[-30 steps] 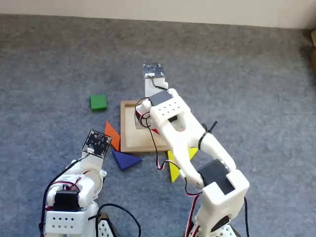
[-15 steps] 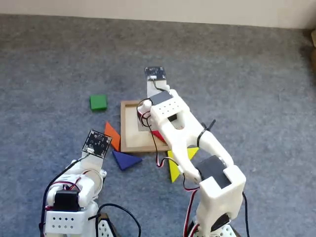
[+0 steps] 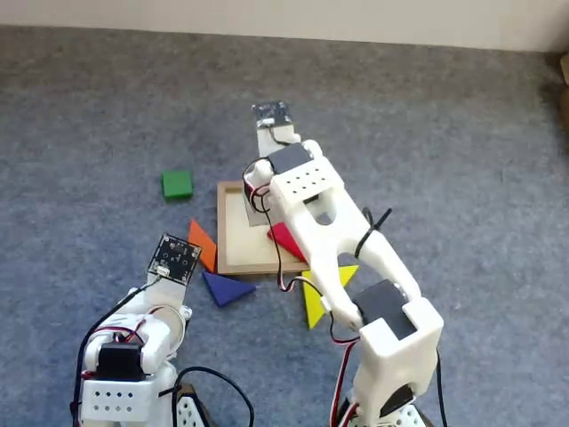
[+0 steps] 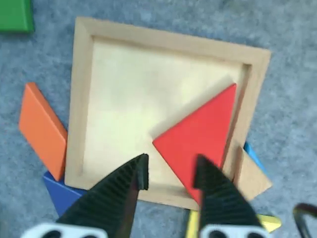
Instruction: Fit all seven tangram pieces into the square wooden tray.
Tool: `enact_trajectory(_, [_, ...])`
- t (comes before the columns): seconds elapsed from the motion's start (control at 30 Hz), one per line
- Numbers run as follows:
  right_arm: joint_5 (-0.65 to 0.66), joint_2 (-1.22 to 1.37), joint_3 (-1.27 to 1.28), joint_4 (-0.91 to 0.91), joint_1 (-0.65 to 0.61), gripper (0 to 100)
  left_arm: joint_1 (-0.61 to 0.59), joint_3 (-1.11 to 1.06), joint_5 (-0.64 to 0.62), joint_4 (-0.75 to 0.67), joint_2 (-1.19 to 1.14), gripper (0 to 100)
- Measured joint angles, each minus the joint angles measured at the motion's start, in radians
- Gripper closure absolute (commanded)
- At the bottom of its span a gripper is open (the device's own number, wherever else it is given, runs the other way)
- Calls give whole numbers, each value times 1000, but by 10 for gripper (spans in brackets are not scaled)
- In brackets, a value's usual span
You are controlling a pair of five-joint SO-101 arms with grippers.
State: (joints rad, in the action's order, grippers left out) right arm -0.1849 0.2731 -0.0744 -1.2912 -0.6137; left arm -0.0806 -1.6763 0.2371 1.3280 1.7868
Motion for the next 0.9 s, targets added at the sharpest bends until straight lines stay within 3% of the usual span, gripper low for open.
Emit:
enact_trajectory(0.17, [61, 8, 2, -8, 2, 988, 0, 0, 0, 0, 0, 992])
enact_trajectory(0.9, [78, 157, 0, 114, 137, 989, 0, 0, 0, 0, 0, 992])
